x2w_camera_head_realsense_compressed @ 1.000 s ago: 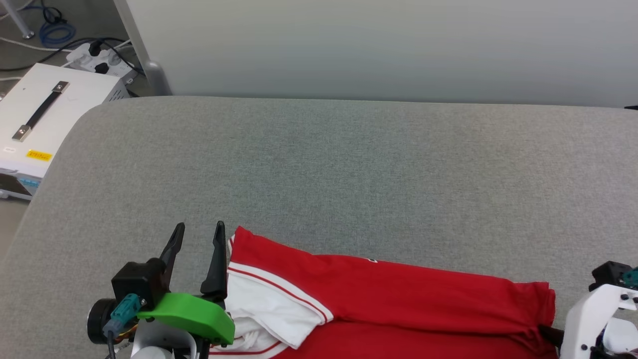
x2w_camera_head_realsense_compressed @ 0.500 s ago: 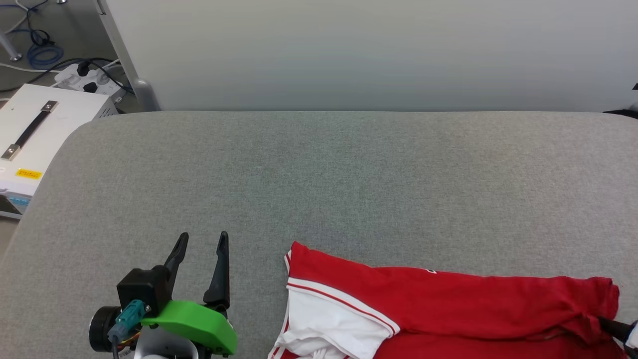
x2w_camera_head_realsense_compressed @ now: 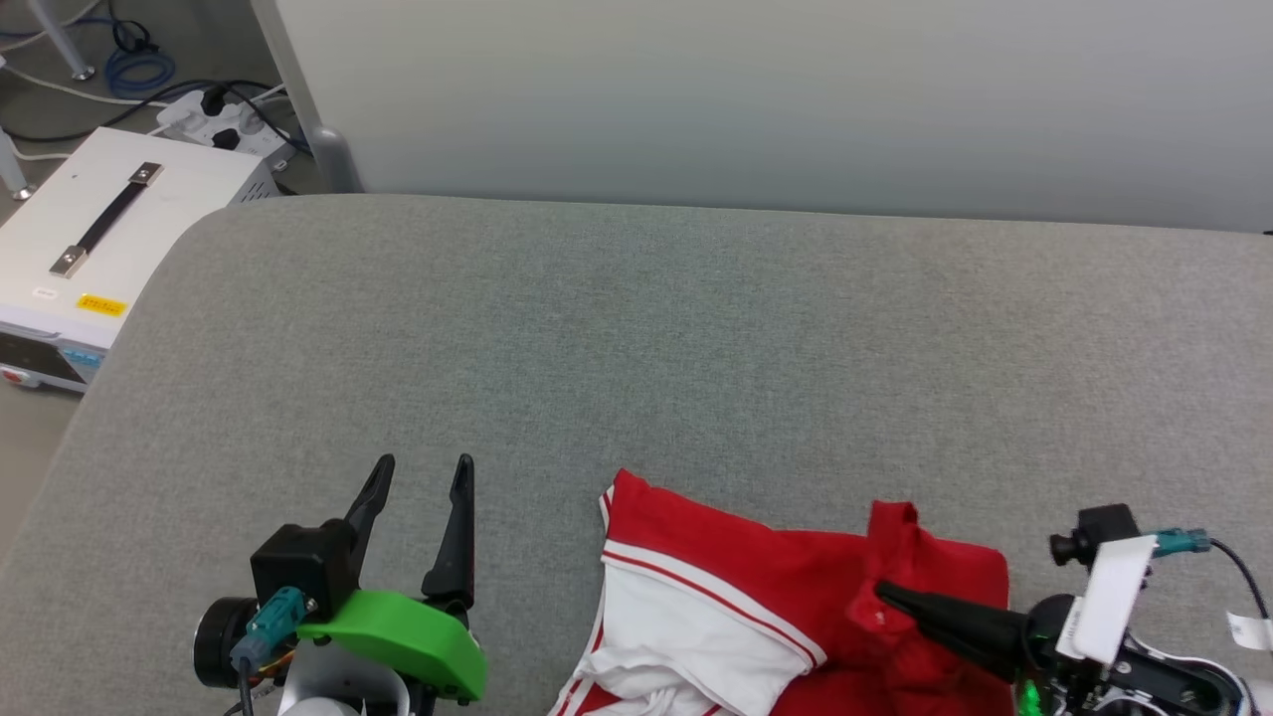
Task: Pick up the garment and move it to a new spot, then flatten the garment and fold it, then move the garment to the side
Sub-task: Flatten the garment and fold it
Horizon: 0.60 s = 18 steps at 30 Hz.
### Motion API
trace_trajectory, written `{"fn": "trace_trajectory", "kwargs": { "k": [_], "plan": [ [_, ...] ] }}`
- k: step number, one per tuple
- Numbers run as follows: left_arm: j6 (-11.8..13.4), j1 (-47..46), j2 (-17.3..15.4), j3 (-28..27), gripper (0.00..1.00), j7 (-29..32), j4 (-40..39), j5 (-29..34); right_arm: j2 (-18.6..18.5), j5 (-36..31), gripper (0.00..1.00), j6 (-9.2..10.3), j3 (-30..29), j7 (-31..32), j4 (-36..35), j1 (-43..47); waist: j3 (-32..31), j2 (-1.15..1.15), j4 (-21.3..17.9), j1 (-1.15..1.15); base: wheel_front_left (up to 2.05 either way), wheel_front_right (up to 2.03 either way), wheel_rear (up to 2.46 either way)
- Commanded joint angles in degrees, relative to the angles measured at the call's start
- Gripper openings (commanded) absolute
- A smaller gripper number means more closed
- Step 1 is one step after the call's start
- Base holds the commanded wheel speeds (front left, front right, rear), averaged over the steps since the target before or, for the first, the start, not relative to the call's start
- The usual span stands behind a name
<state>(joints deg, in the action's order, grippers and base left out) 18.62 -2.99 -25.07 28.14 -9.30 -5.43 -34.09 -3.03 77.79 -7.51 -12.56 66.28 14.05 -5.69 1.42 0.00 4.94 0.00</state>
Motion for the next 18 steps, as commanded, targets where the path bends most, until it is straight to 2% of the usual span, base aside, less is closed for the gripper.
{"fn": "trace_trajectory", "kwargs": {
  "k": [1, 8, 9, 12, 16, 17, 18],
  "plan": [
    [-0.32, -1.28, 0.31, 0.07, 1.0, -0.19, 0.11, 0.38, 0.14, 1.24, 0.0, 0.02, 2.72, -1.79, -0.45, 0.43, 1.03, 0.0, 1.0, 0.0, 0.0, 0.0, 0.0],
    [-0.92, -3.5, 1.33, 0.41, 1.0, -0.95, 0.78, 0.52, 0.14, 9.1, 0.0, 0.02, 18.27, -12.47, -1.86, -2.42, 4.03, 0.0, 3.31, 0.0, 0.0, 0.0, 0.0],
    [-1.28, -4.29, 1.8, 0.62, 1.0, -1.31, 1.11, 0.56, 0.14, 10.01, 0.0, 0.02, 22.0, -14.72, -2.03, -3.46, 5.07, 0.0, 4.07, 0.0, 0.0, 0.0, 0.0],
    [-1.77, -5.37, 2.54, 0.79, 1.0, -1.89, 1.88, 0.52, 0.14, 10.3, 0.0, 0.02, 26.09, -17.92, -1.16, -4.93, 6.46, 0.0, 5.05, 0.0, 0.0, 0.0, 0.0],
    [-2.22, -6.16, 3.16, 0.77, 1.0, -2.56, 3.09, 0.38, 0.14, 8.07, 0.0, 0.02, 28.69, -20.59, 1.22, -6.01, 7.49, 0.0, 5.75, 0.0, 0.0, 0.0, 0.0],
    [-2.28, -6.25, 3.24, 0.74, 1.0, -2.67, 3.35, 0.33, 0.14, 7.13, 0.1, 0.02, 28.89, -21.22, 1.78, -6.21, 7.62, 0.0, 5.79, 0.0, 0.0, 0.0, 0.0],
    [-2.38, -6.36, 3.31, 0.7, 1.0, -2.82, 3.62, 0.31, 0.14, 6.27, 0.32, 0.02, 29.03, -21.83, 2.58, -6.32, 7.73, 0.0, 5.79, 0.0, 0.0, 0.0, 0.0]
  ]
}}
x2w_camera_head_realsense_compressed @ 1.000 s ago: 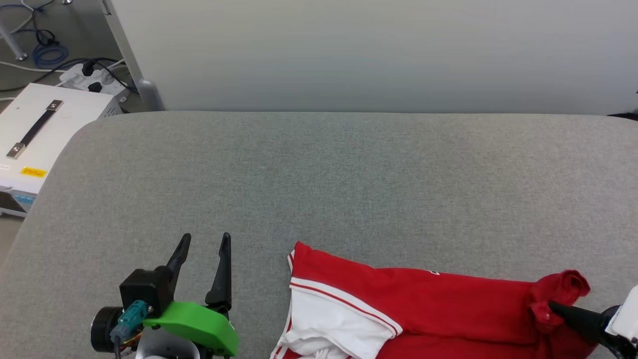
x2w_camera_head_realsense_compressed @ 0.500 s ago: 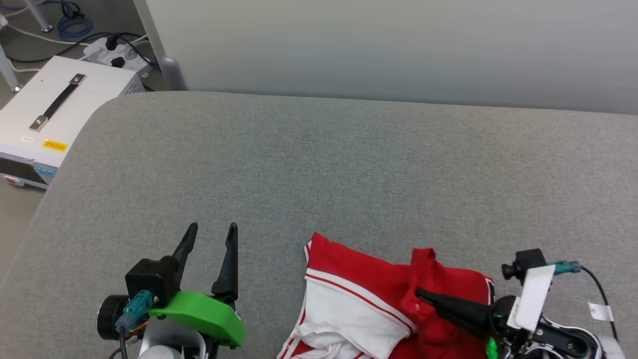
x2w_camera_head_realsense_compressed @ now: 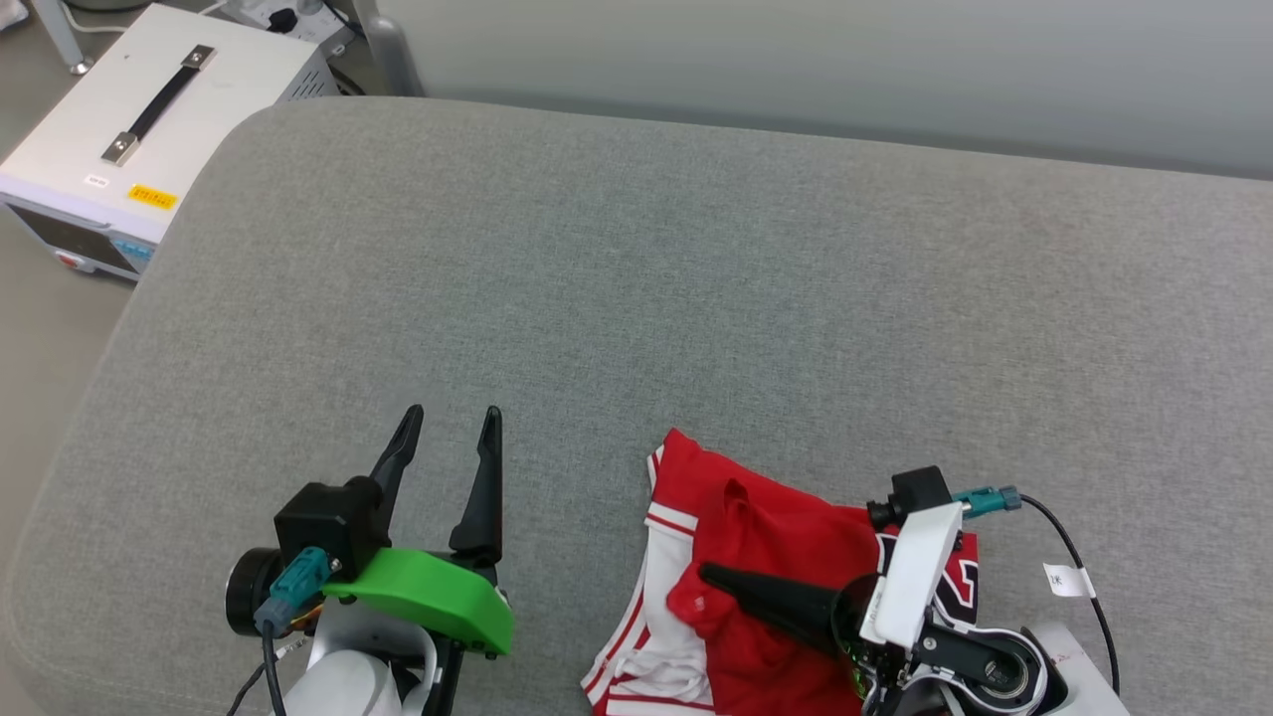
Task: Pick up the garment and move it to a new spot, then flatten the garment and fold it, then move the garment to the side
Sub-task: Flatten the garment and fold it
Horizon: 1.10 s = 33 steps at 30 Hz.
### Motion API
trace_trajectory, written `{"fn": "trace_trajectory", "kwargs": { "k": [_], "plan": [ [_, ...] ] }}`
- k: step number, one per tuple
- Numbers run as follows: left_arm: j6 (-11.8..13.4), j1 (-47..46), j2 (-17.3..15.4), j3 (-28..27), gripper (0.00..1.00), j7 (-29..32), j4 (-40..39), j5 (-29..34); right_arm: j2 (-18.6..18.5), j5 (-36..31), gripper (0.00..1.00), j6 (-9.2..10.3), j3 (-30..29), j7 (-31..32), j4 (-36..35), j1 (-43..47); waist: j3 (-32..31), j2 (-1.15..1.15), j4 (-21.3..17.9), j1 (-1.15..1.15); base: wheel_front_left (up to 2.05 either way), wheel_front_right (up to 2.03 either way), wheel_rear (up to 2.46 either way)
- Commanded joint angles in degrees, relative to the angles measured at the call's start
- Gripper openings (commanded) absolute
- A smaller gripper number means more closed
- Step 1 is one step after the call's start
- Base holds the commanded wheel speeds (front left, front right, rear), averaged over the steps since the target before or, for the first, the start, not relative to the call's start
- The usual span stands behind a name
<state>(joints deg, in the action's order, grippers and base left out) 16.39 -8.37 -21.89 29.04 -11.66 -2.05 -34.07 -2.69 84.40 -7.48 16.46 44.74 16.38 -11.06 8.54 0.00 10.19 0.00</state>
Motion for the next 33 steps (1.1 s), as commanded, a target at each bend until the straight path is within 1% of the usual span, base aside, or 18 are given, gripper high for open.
{"fn": "trace_trajectory", "kwargs": {
  "k": [1, 2, 7, 11, 14, 16, 19, 22, 25, 27, 28, 30, 33],
  "plan": [
    [-0.21, -1.04, 0.17, -0.24, 1.0, -0.56, 0.43, 0.27, -0.2, -0.91, 0.45, -0.01, 0.12, -0.63, 0.8, -1.03, 0.67, 0.0, 0.5, 0.0, 0.0, 0.0, 0.0],
    [-0.26, -1.09, 0.2, -0.29, 1.0, -0.68, 0.65, 0.23, -0.2, -1.41, 1.0, -0.01, 0.16, -1.06, 1.25, -1.14, 0.69, 0.0, 0.41, 0.0, 0.0, 0.0, 0.0],
    [-0.53, -1.03, 0.05, -0.41, 1.0, -0.94, 1.47, 0.01, -0.2, -2.1, 1.0, -0.01, 0.34, -2.83, 0.41, -1.64, -0.02, 0.0, -0.66, 0.0, 0.0, 0.0, 0.0],
    [-0.73, -1.1, -0.19, -0.29, 1.0, -0.97, 1.76, 0.02, -0.77, -4.84, 1.0, -0.01, -0.44, -6.93, -4.14, -2.13, -1.0, 0.0, -1.63, 0.0, 0.0, 0.0, 0.0],
    [-0.65, -1.0, -0.39, -0.31, 1.0, -0.97, 1.82, 0.02, -2.55, -10.79, 1.0, -0.01, -1.87, -13.73, -7.38, -2.12, -1.74, 0.0, -2.41, 0.0, 0.0, 0.0, 0.0],
    [-0.45, -0.74, -0.54, -0.42, 1.0, -0.98, 1.86, -0.04, -4.25, -16.72, 1.0, -0.01, -3.46, -19.72, -8.4, -2.0, -2.25, 0.0, -3.08, 0.0, 0.0, 0.0, 0.0],
    [-0.21, -0.36, -0.73, -0.59, 1.0, -1.01, 1.91, -0.17, -6.67, -25.48, 1.0, -0.01, -5.82, -26.77, -8.39, -1.24, -2.89, 0.0, -4.04, 0.0, 0.0, 0.0, 0.0],
    [-0.24, 0.01, -0.87, -0.95, 1.0, -1.36, 1.82, -0.3, -8.08, -33.97, 1.0, -0.01, -9.94, -33.19, -8.08, 0.03, -3.47, 0.0, -5.1, 0.0, 0.0, 0.0, 0.0],
    [-0.29, 0.7, -0.66, -1.58, 1.0, -1.88, 2.02, -0.66, -8.39, -39.24, 1.0, -0.01, -13.71, -37.08, -9.26, 1.65, -4.16, 0.0, -6.08, 0.0, 0.0, 0.0, 0.0],
    [-0.25, 1.61, -0.67, -2.11, 1.0, -2.31, 2.44, -0.66, -9.22, -46.24, 1.0, -0.01, -16.7, -40.06, -11.29, 3.89, -4.91, 0.0, -6.95, 0.0, 0.0, 0.0, 0.0],
    [-0.23, 1.93, -0.68, -2.31, 1.0, -2.43, 2.54, -0.65, -9.74, -49.39, 1.0, -0.01, -17.4, -41.01, -12.36, 4.67, -5.18, 0.0, -7.28, 0.0, 0.0, 0.0, 0.0],
    [-0.21, 2.54, -0.67, -2.61, 1.0, -2.61, 2.67, -0.63, -9.27, -53.15, 1.0, -0.01, -18.54, -42.31, -14.5, 6.1, -5.72, 0.0, -7.69, 0.0, 0.0, 0.0, 0.0],
    [-0.2, 3.38, -0.65, -2.96, 1.0, -2.79, 3.17, -0.63, -8.47, -57.3, 1.0, -0.01, -18.87, -43.39, -17.88, 8.39, -6.97, 0.0, -8.22, 0.0, 0.0, 0.0, 0.0]
  ]
}}
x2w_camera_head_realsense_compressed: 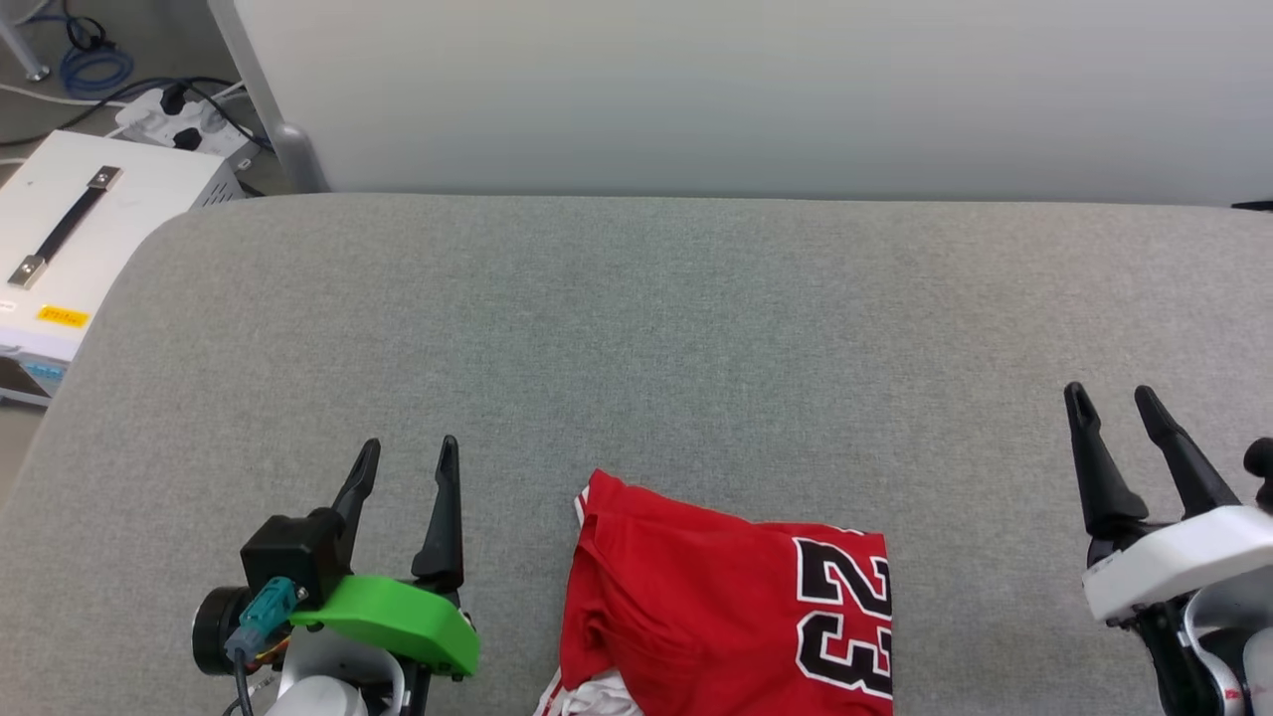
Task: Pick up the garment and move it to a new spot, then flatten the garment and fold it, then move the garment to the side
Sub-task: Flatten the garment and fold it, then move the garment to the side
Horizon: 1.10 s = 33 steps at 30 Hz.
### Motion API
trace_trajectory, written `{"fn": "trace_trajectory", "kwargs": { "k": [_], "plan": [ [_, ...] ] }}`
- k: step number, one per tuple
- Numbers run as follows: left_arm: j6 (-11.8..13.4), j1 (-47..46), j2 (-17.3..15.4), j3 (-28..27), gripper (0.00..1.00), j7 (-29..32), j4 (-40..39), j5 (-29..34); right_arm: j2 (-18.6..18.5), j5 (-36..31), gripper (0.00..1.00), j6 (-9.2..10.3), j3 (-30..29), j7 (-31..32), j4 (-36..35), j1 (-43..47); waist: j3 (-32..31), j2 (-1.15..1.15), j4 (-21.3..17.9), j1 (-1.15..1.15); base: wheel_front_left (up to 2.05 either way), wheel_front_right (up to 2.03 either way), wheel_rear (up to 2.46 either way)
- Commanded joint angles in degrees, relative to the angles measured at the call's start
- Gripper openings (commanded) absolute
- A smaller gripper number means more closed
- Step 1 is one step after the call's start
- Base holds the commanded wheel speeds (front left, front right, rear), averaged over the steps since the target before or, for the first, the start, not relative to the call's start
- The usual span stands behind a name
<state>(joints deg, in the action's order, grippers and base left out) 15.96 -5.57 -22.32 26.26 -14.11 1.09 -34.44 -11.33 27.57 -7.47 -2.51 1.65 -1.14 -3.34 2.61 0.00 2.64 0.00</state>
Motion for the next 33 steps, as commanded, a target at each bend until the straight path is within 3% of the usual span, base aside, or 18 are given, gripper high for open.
{"fn": "trace_trajectory", "kwargs": {
  "k": [1, 5, 11, 26, 33],
  "plan": [
    [0.23, 1.06, -0.23, -0.3, 1.0, -0.4, 0.3, -0.33, 0.41, -1.77, 1.0, -0.02, 0.44, -0.38, -1.54, 1.73, -1.79, 0.0, -0.89, 0.0, 0.0, 0.0, 0.0],
    [0.49, 3.44, -0.53, -0.86, 1.0, -0.57, 0.76, -0.46, 0.9, -8.43, 1.0, -0.02, 0.8, -0.13, -7.14, 7.45, -4.21, 0.0, -1.37, 0.0, 0.0, 0.0, 0.0],
    [1.08, 5.43, -1.11, -1.16, 1.0, -0.66, 0.88, -0.02, 2.74, -12.07, 1.0, -0.02, 1.04, 1.92, -11.07, 12.23, -5.51, 0.0, -1.87, 0.0, 0.0, 0.0, 0.0],
    [1.35, 6.01, -1.42, -1.53, 1.0, -0.78, 0.06, 1.03, 4.51, -13.66, 1.0, -0.02, 0.46, 5.7, -14.55, 14.67, -5.22, 0.0, -1.89, 0.0, 0.0, 0.0, 0.0],
    [0.96, 4.5, -0.96, -1.69, 1.0, -0.81, -0.28, 1.35, 3.99, -11.47, 1.0, -0.02, -4.48, 10.25, -11.63, 14.79, -3.52, 0.0, -0.61, 0.0, 0.0, 0.0, 0.0]
  ]
}}
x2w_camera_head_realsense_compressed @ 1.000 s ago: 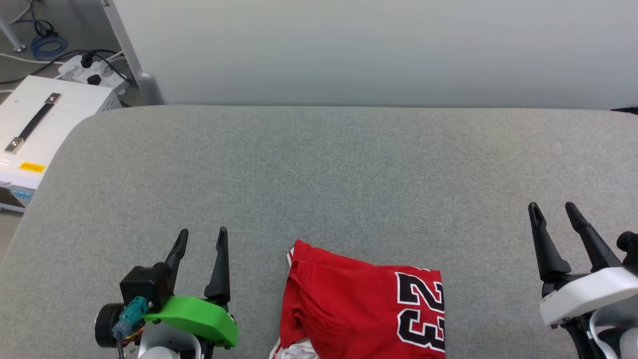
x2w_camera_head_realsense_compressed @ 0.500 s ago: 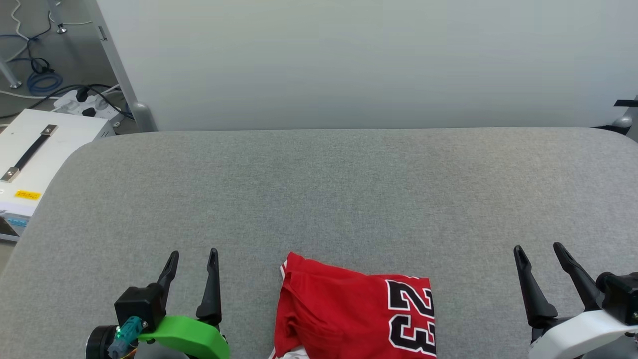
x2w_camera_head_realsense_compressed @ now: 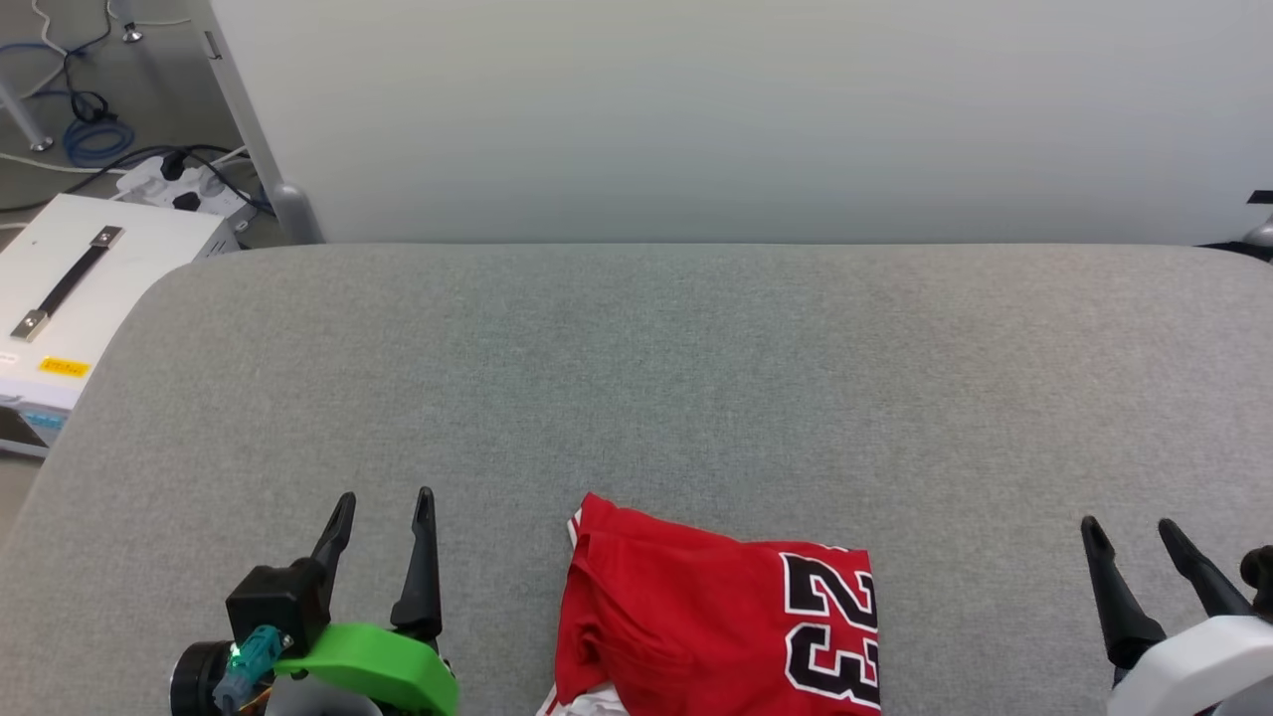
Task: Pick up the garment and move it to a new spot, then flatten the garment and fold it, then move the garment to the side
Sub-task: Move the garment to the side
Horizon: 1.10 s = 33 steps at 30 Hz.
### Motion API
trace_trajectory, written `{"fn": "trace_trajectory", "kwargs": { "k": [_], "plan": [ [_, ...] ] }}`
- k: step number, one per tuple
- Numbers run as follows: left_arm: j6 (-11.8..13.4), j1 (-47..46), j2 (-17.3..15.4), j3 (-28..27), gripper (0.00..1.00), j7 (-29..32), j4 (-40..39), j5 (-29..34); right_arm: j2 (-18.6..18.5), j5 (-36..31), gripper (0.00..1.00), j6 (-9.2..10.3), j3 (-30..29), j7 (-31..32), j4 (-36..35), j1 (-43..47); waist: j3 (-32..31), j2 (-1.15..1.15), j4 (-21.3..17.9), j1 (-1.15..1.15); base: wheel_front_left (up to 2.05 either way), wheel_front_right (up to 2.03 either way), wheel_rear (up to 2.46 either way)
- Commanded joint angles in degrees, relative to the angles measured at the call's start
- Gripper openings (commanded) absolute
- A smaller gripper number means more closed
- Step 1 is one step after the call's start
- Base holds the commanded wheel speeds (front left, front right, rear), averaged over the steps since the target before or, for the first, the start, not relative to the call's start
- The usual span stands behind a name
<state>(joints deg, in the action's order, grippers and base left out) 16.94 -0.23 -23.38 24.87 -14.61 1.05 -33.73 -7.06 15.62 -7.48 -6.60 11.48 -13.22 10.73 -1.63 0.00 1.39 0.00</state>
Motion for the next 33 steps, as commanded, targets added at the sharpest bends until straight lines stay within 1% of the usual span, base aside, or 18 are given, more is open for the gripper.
{"fn": "trace_trajectory", "kwargs": {
  "k": [1, 4, 6, 7, 8, 9, 10, 13, 15, 17, 22, 26, 29, 30, 31, 32, 33],
  "plan": [
    [-0.12, -1.24, 0.35, -0.39, 1.0, -0.32, -0.36, 0.7, -0.63, 1.76, 1.0, -0.01, -1.31, 1.65, 1.34, 0.62, 1.2, 0.0, 1.02, 0.0, 0.0, 0.0, 0.0],
    [-0.43, -2.18, 0.92, -0.57, 1.0, -0.34, -0.57, 1.03, -1.63, 6.46, 1.0, -0.01, -3.05, 6.64, 4.35, 0.44, 2.63, 0.0, 2.12, 0.0, 0.0, 0.0, 0.0],
    [-0.64, -2.83, 1.43, -0.73, 1.0, -0.36, -0.68, 1.29, -2.44, 10.48, 1.0, -0.01, -3.16, 10.86, 6.4, 0.18, 3.78, 0.0, 2.97, 0.0, 0.0, 0.0, 0.0],
    [-0.82, -3.19, 1.7, -0.76, 1.0, -0.36, -0.73, 1.5, -3.44, 11.81, 1.0, -0.01, -2.73, 13.18, 7.34, 0.1, 4.48, 0.0, 3.52, 0.0, 0.0, 0.0, 0.0],
    [-0.97, -3.53, 1.95, -0.81, 1.0, -0.37, -0.76, 1.69, -3.79, 13.45, 1.0, -0.01, -2.15, 15.14, 8.02, 0.0, 4.97, 0.0, 3.92, 0.0, 0.0, 0.0, 0.0],
    [-1.35, -4.31, 2.6, -0.96, 1.0, -0.37, -0.82, 2.18, -4.88, 16.44, 1.0, -0.01, -0.52, 19.1, 9.07, -0.31, 6.16, 0.0, 4.95, 0.0, 0.0, 0.0, 0.0],
    [-1.55, -4.63, 3.07, -1.12, 1.0, -0.38, -0.72, 2.31, -5.16, 18.6, 1.0, -0.01, 0.8, 21.32, 9.7, -0.38, 6.64, 0.0, 5.48, 0.0, 0.0, 0.0, 0.0],
    [-2.06, -5.05, 3.76, -1.6, 1.0, -0.38, -0.44, 2.81, -5.5, 22.98, 1.0, -0.01, 3.99, 25.36, 10.32, -1.39, 7.9, 0.0, 6.42, 0.0, 0.0, 0.0, 0.0],
    [-2.41, -5.46, 4.08, -1.95, 1.0, -0.38, -0.37, 3.19, -5.02, 25.72, 1.0, -0.01, 5.86, 26.56, 10.59, -2.64, 9.07, 0.0, 7.05, 0.0, 0.0, 0.0, 0.0],
    [-2.83, -6.09, 4.39, -2.3, 1.0, -0.38, -0.37, 3.63, -5.22, 26.97, 1.0, -0.01, 8.06, 27.15, 11.25, -4.05, 10.16, 0.0, 7.61, 0.0, 0.0, 0.0, 0.0],
    [-3.71, -7.42, 5.32, -3.05, 1.0, -0.39, -0.19, 4.64, -4.52, 30.1, 1.0, -0.01, 11.41, 27.65, 15.28, -7.37, 12.29, 0.0, 8.59, 0.0, 0.0, 0.0, 0.0],
    [-4.33, -7.82, 6.11, -3.66, 1.0, -0.39, 0.16, 5.13, -4.12, 30.77, 1.0, -0.01, 12.8, 31.04, 20.07, -8.05, 13.1, 0.0, 9.06, 0.0, 0.0, 0.0, 0.0],
    [-4.76, -7.92, 6.62, -4.15, 1.0, -0.39, 0.44, 5.39, -3.59, 31.03, 1.0, -0.01, 13.67, 32.16, 21.69, -8.56, 13.34, 0.0, 9.17, 0.0, 0.0, 0.0, 0.0],
    [-4.87, -7.9, 6.78, -4.37, 1.0, -0.39, 0.55, 5.52, -3.53, 31.06, 0.46, -0.01, 14.2, 32.5, 21.98, -8.87, 13.31, 0.0, 9.14, 0.0, 0.0, 0.0, 0.0],
    [-4.95, -7.87, 6.88, -4.52, 1.0, -0.39, 0.65, 5.63, -3.38, 31.31, 0.32, -0.01, 14.52, 32.52, 22.0, -9.19, 13.28, 0.0, 9.11, 0.0, 0.0, 0.0, 0.0],
    [-5.06, -7.81, 7.01, -4.67, 1.0, -0.39, 0.77, 5.79, -3.34, 31.57, 0.0, -0.01, 14.94, 32.55, 21.95, -9.65, 13.21, 0.0, 9.05, 0.0, 0.0, 0.0, 0.0],
    [-5.17, -7.75, 7.09, -4.76, 1.0, -0.39, 0.88, 5.91, -3.48, 31.61, 0.0, -0.01, 15.29, 32.53, 21.83, -10.03, 13.07, 0.0, 9.01, 0.0, 0.0, 0.0, 0.0]
  ]
}}
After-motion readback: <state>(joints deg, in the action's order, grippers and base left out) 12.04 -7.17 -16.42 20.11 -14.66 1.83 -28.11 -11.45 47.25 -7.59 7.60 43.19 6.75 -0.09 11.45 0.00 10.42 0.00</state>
